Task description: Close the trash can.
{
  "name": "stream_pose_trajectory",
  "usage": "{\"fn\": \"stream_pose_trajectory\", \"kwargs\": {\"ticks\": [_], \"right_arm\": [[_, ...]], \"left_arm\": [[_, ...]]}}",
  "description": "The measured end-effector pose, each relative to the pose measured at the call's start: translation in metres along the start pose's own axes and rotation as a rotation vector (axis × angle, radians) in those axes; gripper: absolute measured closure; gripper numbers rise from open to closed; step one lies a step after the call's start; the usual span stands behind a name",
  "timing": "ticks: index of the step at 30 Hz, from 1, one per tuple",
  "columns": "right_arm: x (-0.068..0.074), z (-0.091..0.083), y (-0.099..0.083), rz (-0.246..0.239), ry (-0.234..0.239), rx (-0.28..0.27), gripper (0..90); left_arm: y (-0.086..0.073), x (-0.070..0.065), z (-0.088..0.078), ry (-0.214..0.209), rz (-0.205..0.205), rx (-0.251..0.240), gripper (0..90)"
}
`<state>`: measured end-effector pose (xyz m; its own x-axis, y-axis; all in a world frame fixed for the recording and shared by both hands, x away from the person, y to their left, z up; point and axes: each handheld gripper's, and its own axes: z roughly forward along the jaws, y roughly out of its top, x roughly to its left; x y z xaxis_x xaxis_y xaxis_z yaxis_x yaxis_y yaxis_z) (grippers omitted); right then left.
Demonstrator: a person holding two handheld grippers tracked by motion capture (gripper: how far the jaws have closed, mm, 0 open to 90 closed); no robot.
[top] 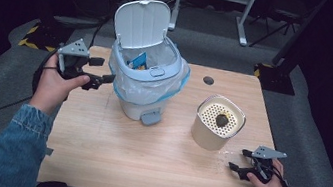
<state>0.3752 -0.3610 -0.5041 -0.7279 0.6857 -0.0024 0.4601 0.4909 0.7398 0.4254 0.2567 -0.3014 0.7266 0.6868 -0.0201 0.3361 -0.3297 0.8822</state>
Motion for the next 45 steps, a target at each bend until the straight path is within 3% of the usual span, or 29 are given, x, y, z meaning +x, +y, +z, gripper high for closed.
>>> {"fn": "stream_pose_trajectory", "kwargs": {"ticks": [7, 18, 24, 25, 26, 28, 32, 34, 35, 40, 45], "right_arm": [[0.000, 0.000, 0.000, 0.000, 0.000, 0.000, 16.5], [0.000, 0.000, 0.000, 0.000, 0.000, 0.000, 16.5], [0.000, 0.000, 0.000, 0.000, 0.000, 0.000, 16.5], [0.000, 0.000, 0.000, 0.000, 0.000, 0.000, 16.5], [0.000, 0.000, 0.000, 0.000, 0.000, 0.000, 16.5], [0.000, 0.000, 0.000, 0.000, 0.000, 0.000, 16.5], [0.000, 0.000, 0.000, 0.000, 0.000, 0.000, 16.5], [0.000, 0.000, 0.000, 0.000, 0.000, 0.000, 16.5], [0.000, 0.000, 0.000, 0.000, 0.000, 0.000, 16.5], [0.000, 0.000, 0.000, 0.000, 0.000, 0.000, 16.5], [0.000, 0.000, 0.000, 0.000, 0.000, 0.000, 16.5]], "left_arm": [[0.030, 0.020, 0.000, 0.079, -0.059, -0.064, 26.3], [0.058, 0.041, 0.018, 0.123, -0.089, -0.122, 26.1], [0.063, 0.045, 0.029, 0.132, -0.092, -0.124, 25.9], [0.064, 0.046, 0.031, 0.140, -0.092, -0.109, 26.0], [0.066, 0.047, 0.034, 0.174, -0.070, -0.081, 26.1], [0.067, 0.048, 0.035, 0.174, -0.071, -0.079, 26.7], [0.069, 0.053, 0.037, 0.155, -0.104, -0.131, 27.6], [0.070, 0.054, 0.037, 0.136, -0.113, -0.159, 28.4], [0.072, 0.053, 0.036, 0.108, -0.118, -0.190, 29.8], [0.075, 0.050, 0.036, 0.069, -0.101, -0.203, 32.7], [0.075, 0.046, 0.035, 0.075, -0.084, -0.197, 31.6]]}}
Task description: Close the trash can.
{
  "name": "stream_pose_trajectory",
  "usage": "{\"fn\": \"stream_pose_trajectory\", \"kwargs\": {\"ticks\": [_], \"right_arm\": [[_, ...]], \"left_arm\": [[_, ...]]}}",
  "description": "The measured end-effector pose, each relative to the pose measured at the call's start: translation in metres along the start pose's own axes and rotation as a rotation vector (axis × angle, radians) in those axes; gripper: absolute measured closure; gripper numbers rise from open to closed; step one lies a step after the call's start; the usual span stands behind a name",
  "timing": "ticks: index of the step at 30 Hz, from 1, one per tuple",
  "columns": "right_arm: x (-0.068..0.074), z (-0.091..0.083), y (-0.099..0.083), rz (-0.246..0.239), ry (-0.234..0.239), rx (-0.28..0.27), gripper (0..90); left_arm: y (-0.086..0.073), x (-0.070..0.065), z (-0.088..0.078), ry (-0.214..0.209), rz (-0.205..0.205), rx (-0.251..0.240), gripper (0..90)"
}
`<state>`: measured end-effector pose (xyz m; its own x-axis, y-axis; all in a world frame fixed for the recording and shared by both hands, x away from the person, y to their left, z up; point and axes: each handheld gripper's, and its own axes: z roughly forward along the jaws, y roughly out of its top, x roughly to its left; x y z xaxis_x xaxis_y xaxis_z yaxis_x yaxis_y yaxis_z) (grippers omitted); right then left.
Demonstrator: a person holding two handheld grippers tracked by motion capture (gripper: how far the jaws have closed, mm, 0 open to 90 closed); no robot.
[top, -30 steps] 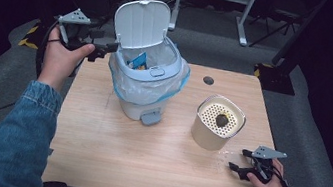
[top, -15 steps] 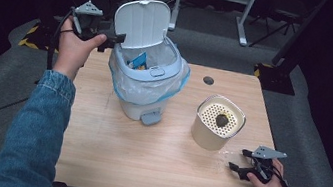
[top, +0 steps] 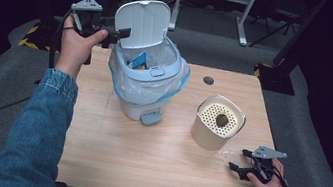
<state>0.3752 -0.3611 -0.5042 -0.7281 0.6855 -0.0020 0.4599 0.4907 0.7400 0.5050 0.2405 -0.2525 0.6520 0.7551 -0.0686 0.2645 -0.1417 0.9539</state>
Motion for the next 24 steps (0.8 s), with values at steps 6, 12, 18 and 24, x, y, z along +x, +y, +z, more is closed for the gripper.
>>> {"fn": "stream_pose_trajectory", "kwargs": {"ticks": [6, 12, 18, 24], "right_arm": [[0.000, 0.000, 0.000, 0.000, 0.000, 0.000, 16.5], [0.000, 0.000, 0.000, 0.000, 0.000, 0.000, 16.5], [0.000, 0.000, 0.000, 0.000, 0.000, 0.000, 16.5], [0.000, 0.000, 0.000, 0.000, 0.000, 0.000, 16.5]], "left_arm": [[0.000, -0.011, -0.005, -0.041, 0.012, 0.017, 31.7], [-0.004, -0.034, -0.008, -0.127, 0.040, 0.016, 31.4], [-0.011, -0.048, -0.002, -0.155, 0.061, 0.039, 32.7], [-0.017, -0.054, 0.010, -0.218, 0.037, 0.087, 38.7]]}}
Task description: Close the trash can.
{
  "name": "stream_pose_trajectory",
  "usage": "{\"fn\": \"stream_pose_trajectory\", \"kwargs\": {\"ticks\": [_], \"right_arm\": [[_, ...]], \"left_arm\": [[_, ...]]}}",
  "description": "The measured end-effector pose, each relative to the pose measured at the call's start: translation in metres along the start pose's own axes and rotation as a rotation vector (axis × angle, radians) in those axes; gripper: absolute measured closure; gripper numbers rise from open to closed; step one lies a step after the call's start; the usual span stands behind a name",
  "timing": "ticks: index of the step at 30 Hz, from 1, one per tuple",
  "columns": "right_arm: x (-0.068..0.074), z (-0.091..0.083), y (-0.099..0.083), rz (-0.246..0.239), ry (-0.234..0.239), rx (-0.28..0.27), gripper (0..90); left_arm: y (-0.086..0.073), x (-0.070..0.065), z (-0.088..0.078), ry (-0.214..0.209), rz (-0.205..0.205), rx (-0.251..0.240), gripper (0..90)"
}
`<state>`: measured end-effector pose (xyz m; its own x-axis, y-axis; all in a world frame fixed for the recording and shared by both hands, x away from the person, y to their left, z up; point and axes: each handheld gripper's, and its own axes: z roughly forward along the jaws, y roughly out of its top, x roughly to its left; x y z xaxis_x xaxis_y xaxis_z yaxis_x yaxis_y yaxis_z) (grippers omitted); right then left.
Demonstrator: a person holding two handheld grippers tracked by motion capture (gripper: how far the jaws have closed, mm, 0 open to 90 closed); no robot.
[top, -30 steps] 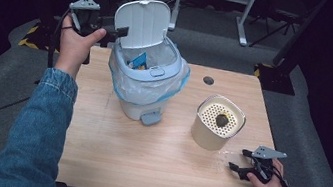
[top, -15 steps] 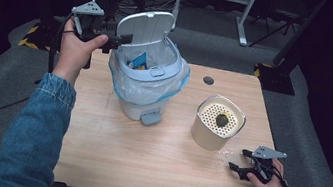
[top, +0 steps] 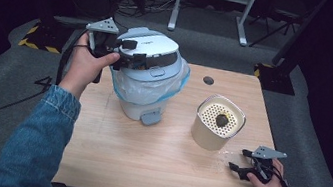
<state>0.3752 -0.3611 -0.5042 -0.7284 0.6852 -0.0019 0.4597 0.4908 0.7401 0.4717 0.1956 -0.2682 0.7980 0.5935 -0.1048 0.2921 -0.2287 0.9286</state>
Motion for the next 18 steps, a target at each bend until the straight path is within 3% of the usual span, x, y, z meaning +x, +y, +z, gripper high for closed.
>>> {"fn": "stream_pose_trajectory", "kwargs": {"ticks": [5, 9, 12, 18], "right_arm": [[0.000, 0.000, 0.000, 0.000, 0.000, 0.000, 16.5], [0.000, 0.000, 0.000, 0.000, 0.000, 0.000, 16.5], [0.000, 0.000, 0.000, 0.000, 0.000, 0.000, 16.5], [0.000, 0.000, 0.000, 0.000, 0.000, 0.000, 16.5]], "left_arm": [[-0.002, 0.001, 0.007, -0.029, -0.030, 0.002, 44.3], [-0.003, -0.001, 0.014, -0.005, -0.022, 0.014, 56.6], [-0.005, 0.001, 0.020, -0.007, -0.016, 0.049, 62.2], [-0.004, -0.001, 0.026, 0.000, 0.005, 0.063, 67.5]]}}
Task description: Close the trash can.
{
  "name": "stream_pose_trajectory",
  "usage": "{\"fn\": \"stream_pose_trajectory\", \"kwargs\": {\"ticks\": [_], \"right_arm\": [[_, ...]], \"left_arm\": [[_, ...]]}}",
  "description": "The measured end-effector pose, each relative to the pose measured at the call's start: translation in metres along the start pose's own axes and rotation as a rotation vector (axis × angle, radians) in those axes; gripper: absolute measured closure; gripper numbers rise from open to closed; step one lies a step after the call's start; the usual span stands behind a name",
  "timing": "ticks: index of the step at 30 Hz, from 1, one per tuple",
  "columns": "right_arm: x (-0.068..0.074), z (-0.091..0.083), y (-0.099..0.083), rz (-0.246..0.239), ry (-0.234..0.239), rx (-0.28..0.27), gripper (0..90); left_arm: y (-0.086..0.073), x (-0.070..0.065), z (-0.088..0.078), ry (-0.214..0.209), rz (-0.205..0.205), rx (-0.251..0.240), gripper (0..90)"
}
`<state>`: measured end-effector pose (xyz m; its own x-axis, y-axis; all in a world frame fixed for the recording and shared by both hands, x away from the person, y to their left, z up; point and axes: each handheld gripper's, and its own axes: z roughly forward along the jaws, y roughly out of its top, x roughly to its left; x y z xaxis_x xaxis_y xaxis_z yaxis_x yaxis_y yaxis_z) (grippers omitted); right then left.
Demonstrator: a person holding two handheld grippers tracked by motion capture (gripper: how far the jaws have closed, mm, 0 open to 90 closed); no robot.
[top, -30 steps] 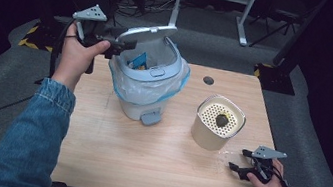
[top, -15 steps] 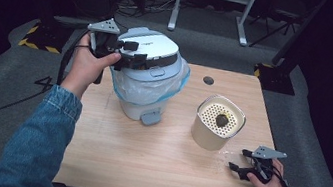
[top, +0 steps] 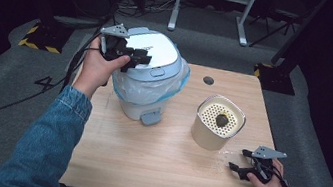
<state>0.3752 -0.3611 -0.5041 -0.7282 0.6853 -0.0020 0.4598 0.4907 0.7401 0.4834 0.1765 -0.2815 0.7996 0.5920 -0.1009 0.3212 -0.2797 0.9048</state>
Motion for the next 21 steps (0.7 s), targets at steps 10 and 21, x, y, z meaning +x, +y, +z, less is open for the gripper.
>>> {"fn": "stream_pose_trajectory", "kwargs": {"ticks": [10, 21], "right_arm": [[0.000, 0.000, 0.000, 0.000, 0.000, 0.000, 16.5], [0.000, 0.000, 0.000, -0.003, 0.002, 0.000, 16.6]], "left_arm": [[0.007, -0.015, 0.011, 0.081, 0.076, 0.043, 72.4], [0.007, -0.022, 0.019, 0.117, 0.110, 0.062, 74.8]]}}
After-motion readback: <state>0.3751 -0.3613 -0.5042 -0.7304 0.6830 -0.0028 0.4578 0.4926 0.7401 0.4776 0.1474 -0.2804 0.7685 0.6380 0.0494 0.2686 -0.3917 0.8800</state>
